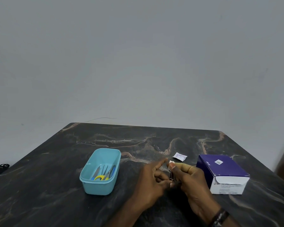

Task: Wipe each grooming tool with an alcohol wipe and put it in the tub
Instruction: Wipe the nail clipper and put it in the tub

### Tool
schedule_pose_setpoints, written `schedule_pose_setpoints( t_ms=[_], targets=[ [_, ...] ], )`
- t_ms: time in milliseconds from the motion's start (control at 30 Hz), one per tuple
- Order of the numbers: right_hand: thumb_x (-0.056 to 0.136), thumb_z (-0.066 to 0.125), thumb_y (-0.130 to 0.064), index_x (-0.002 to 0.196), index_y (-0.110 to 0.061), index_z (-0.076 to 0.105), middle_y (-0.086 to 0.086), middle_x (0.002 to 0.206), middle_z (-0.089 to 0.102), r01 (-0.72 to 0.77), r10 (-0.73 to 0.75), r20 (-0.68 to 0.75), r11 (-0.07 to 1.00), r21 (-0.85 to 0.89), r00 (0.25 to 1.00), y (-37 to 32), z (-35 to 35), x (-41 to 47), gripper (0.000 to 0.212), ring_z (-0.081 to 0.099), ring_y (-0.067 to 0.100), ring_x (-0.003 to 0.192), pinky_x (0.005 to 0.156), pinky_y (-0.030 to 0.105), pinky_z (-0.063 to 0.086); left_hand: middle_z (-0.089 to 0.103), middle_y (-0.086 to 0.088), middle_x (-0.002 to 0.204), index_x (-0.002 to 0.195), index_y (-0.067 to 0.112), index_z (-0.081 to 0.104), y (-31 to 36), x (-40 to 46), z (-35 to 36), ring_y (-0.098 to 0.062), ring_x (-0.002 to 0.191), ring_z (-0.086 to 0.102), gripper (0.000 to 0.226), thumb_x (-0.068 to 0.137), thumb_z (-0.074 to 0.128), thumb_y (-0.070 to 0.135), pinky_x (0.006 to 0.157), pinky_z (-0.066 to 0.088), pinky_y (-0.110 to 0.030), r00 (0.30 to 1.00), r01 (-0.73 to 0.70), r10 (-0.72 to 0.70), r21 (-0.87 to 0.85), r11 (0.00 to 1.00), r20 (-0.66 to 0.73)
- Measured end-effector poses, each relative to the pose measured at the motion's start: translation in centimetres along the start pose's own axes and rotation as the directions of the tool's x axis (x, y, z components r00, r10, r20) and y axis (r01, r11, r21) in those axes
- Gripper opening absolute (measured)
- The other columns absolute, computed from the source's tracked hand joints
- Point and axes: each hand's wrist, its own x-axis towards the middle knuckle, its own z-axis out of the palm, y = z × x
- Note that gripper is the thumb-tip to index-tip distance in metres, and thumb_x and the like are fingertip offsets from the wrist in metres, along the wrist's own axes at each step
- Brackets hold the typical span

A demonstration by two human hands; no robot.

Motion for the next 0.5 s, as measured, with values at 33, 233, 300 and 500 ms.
schedule_pose_setpoints(
  t_ms=[33,233,300,500],
  targets=[
    [0.086,0.069,-0.015,0.080,-0.003,0.077,0.016,0.065,0.066,0.002,-0.002,0.005,1.000,-0.013,1.000,0.03,0.02,-0.03,0.015,0.059,0.029,0.062,0.059,0.033,0.049,0.072,-0.011,0.073,0.128,0.028,0.053,0.08,0.00,0.06,-0.004,0.063,0.066,0.066,0.074,0.073,-0.004,0.062,0.051,-0.016,1.000,-0.002,0.002,0.006,1.000,-0.022],
    [0.088,0.067,-0.010,0.088,-0.001,0.076,0.020,0.083,0.076,0.044,-0.036,0.071,0.994,-0.105,0.997,0.29,0.19,-0.05,0.013,0.073,0.034,0.080,0.084,0.047,0.055,0.071,-0.007,0.069,0.088,0.048,0.063,0.15,0.17,-0.12,-0.004,0.060,0.064,0.049,0.075,0.074,0.002,0.065,0.056,-0.027,0.995,-0.041,0.047,0.074,0.996,-0.088],
    [0.088,0.067,-0.009,0.089,-0.002,0.076,0.018,0.084,0.077,0.056,-0.047,0.070,0.988,-0.144,0.996,0.38,0.25,0.01,0.012,0.073,0.036,0.086,0.086,0.047,0.056,0.072,-0.008,0.071,0.112,0.036,0.061,0.06,0.30,-0.21,-0.005,0.062,0.065,0.051,0.075,0.074,0.003,0.069,0.057,-0.028,0.995,-0.021,0.029,0.082,0.996,-0.100],
    [0.088,0.067,-0.008,0.088,-0.001,0.075,0.021,0.074,0.074,0.085,-0.084,0.008,0.990,-0.116,0.996,0.27,0.13,-0.09,0.011,0.070,0.032,0.065,0.065,0.040,0.056,0.072,-0.013,0.074,0.089,0.057,0.062,0.27,-0.02,-0.05,-0.014,0.063,0.068,0.056,0.075,0.073,0.004,0.065,0.058,-0.029,0.998,-0.059,0.062,0.104,0.993,-0.028]
  ],
)
